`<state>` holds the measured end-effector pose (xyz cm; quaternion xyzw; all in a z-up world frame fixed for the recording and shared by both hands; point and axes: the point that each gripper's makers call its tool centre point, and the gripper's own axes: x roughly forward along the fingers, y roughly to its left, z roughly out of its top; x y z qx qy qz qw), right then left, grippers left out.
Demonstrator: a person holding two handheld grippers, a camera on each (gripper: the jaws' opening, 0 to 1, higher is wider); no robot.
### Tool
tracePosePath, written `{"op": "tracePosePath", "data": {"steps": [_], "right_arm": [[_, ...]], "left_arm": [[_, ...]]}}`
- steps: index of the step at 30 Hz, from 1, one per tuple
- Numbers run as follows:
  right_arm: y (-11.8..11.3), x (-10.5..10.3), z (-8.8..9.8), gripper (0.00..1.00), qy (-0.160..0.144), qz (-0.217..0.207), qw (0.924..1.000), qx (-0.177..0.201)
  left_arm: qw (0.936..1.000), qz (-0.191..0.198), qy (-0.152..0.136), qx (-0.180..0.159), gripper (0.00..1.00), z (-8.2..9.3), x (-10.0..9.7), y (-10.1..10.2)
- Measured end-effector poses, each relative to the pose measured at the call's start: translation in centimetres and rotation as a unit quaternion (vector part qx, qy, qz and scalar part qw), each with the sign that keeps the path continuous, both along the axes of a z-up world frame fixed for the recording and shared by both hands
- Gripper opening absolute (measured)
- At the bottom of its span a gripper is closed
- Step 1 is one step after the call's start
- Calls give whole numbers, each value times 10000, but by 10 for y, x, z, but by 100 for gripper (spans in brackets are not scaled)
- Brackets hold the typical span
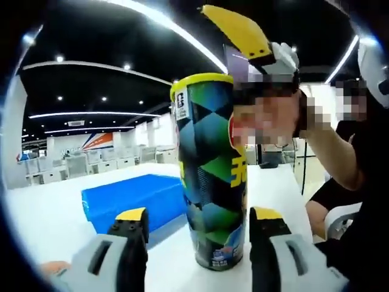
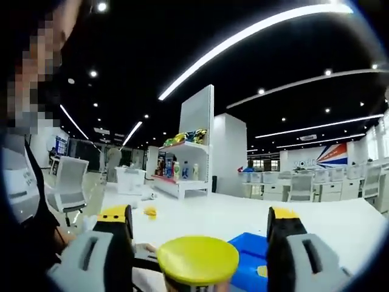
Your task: Open the lid of the chip container on the table, take out the chips, place them into the box in front of the container, and close the lid
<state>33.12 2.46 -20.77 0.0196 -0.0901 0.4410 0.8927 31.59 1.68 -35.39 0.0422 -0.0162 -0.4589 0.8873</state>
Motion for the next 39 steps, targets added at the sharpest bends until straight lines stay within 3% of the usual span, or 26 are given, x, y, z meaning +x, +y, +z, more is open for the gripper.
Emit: {"op": "tracePosePath", "data": {"steps": [3,5,8,10,14,15,18,21,25,29,30,33,35,37,39], "right_arm": [[1,0,-3,97,57,26,10000,-21],[1,-1,-2,97,66,54,10000,34],[-6,-2,9,97,34,69,9993,359],[-17,1,20,97,59,3,9976,692],[-47,9,39,97,120,-132,9919,1259],[-59,12,44,97,103,-210,9904,1361],[-89,25,51,97,-119,-682,9877,1404],[-114,38,47,97,-215,-1076,9845,1366],[-138,63,20,97,-60,-1526,9799,1286],[-150,100,-44,93,416,-2004,9755,805],[-150,107,-59,93,566,-2063,9742,720],[-147,123,-108,92,1155,-2038,9707,532],[-137,126,-136,82,1586,-1833,9687,527],[-130,127,-152,76,1735,-1734,9683,473],[-124,130,-164,77,1751,-1699,9690,380]], "left_arm": [[10000,28,41,-85,73,4,2,5],[9999,46,-20,-122,80,7,3,8],[9995,-91,-57,-304,92,16,1,13],[9989,-85,-93,-453,95,25,3,21],[9938,270,-392,-1009,95,63,17,62],[9901,501,-547,-1191,95,75,23,80],[9824,865,-585,-1552,95,95,38,115],[9777,1137,-595,-1662,95,104,52,140],[9727,1516,-754,-1588,95,106,72,155],[9676,1782,-609,-1680,95,95,100,157],[9674,1892,-431,-1626,95,84,112,157],[9710,1929,-151,-1405,95,56,134,151],[9772,1734,119,-1217,92,34,139,138],[9805,1607,352,-1073,92,18,140,129],[9858,1392,477,-809,91,2,139,116]]}}
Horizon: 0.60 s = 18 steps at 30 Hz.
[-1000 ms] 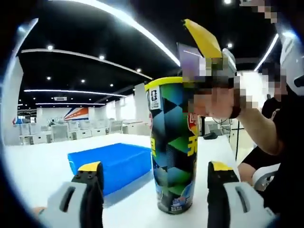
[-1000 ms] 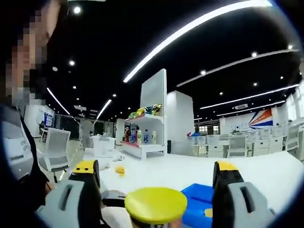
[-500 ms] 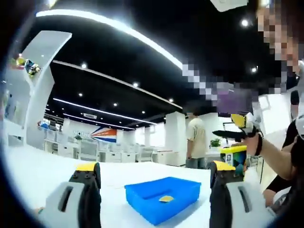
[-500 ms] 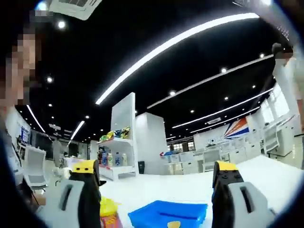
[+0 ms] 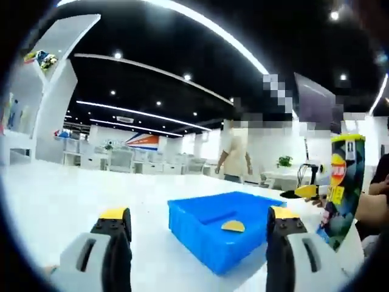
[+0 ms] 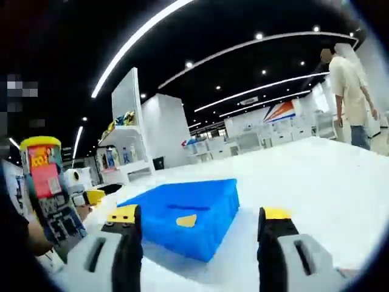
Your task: Open the lid of the chip container on the table, take out the chips, place them into the box in front of the container, and close the lid
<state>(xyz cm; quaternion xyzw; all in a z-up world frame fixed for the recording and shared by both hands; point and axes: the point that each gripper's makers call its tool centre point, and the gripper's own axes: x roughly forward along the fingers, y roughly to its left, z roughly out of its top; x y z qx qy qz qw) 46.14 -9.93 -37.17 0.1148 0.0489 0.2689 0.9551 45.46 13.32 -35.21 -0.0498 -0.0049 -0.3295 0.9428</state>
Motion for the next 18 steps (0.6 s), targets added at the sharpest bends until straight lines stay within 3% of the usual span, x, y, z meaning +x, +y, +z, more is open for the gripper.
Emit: {"op": "tracePosePath", "data": {"steps": [3,6,8,10,12,15,18], "right_arm": [[9,3,-10,78,54,119,9999,-102],[16,5,-16,76,13,231,9995,-227],[20,4,-24,68,74,344,9986,-382],[24,2,-35,59,303,453,9969,-563],[29,3,-37,60,234,493,9959,-721],[38,-1,-30,60,50,547,9950,-833],[39,2,-28,59,46,512,9953,-816]], "left_arm": [[9991,-216,215,298,91,-21,0,-13],[9978,-296,297,509,90,-31,-1,-23],[9957,-376,410,744,87,-42,0,-31],[9955,-411,395,761,86,-44,2,-38],[9935,-466,476,922,81,-52,1,-43],[9921,-395,364,1135,71,-54,1,-45],[9933,-376,327,1038,61,-51,1,-46]]}}
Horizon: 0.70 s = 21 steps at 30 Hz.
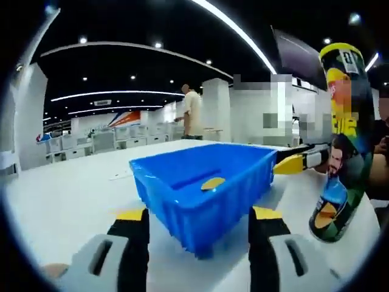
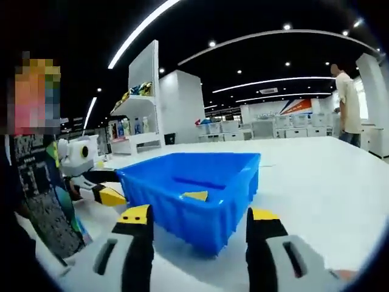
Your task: Open the lid of the chip container on the table, take out the chips, place them into the box in front of the container, and close the lid
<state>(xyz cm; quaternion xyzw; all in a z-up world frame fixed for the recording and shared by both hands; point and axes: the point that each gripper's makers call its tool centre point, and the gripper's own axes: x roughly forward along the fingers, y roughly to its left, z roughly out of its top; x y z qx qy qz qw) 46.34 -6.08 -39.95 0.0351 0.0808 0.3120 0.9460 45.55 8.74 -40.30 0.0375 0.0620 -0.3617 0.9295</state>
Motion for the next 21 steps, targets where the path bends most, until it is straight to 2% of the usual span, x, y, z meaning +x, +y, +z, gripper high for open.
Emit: {"op": "tracePosePath", "data": {"steps": [3,10,12,13,14,15,18,21], "right_arm": [[-1,-1,-2,43,-20,-26,9999,-141],[-1,-8,-3,38,-55,-39,9996,-281],[-1,-6,-4,37,-140,11,9989,-448],[-3,-6,-5,27,-154,-49,9983,-552],[-11,-3,-6,24,-230,-209,9965,-775],[-9,-6,-7,24,-132,-192,9977,-633],[-13,-7,-6,23,-68,-257,9980,-580],[-14,-9,-7,22,3,-307,9981,-533]], "left_arm": [[9998,-53,43,-172,56,4,-3,-1],[9996,200,32,-179,41,10,-5,6],[9996,239,-77,-86,41,11,-5,8],[9995,275,-132,-24,40,10,-5,7],[9987,447,-221,141,38,9,-3,11],[9986,310,-330,262,38,9,-7,5],[9974,332,-447,448,37,7,-9,2],[9971,351,-470,482,37,6,-8,2]]}}
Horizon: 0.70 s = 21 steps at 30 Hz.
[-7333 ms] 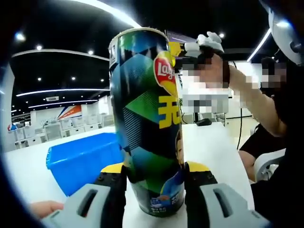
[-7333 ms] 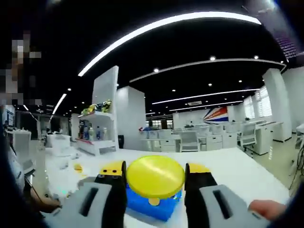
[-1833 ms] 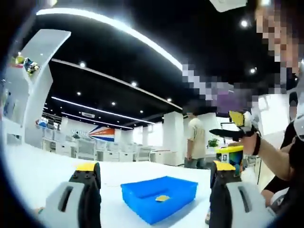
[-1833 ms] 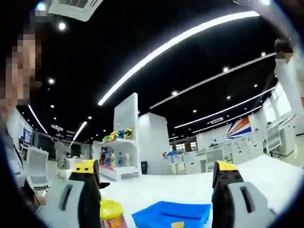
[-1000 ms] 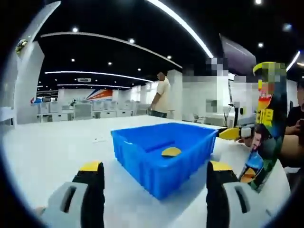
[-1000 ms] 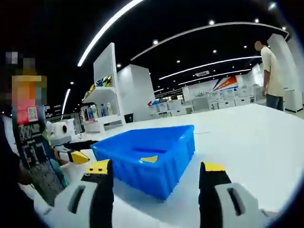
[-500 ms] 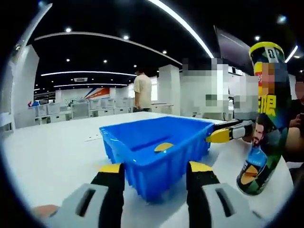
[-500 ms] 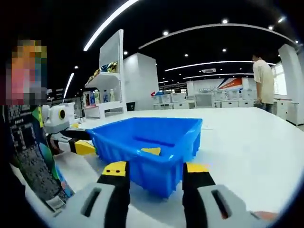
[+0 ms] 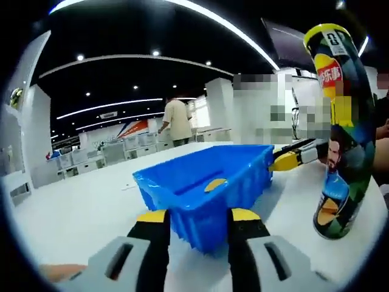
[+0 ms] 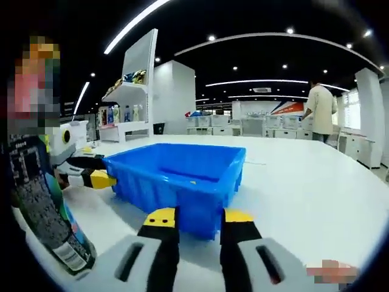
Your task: Open the lid of the chip container on the table, take out the chips, place them into the box in front of the container, and close the lid
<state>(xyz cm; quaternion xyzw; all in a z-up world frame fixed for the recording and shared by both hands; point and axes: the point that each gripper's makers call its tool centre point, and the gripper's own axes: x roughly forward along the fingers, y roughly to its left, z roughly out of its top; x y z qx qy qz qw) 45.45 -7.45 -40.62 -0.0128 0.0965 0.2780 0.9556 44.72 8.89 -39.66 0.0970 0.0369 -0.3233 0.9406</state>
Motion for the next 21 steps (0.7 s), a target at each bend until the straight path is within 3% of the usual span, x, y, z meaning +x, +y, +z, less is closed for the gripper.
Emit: {"op": "tracePosePath", "data": {"steps": [5,10,21], "right_arm": [[4,-4,0,21,-40,-12,10000,-57],[5,-2,-3,20,-225,16,9989,-404],[1,5,7,20,-283,-68,9991,-322]], "left_arm": [[10000,-1,-6,16,37,-1,1,1],[9994,-42,-252,234,37,1,1,2],[9985,-62,-497,197,37,13,-1,0]]}}
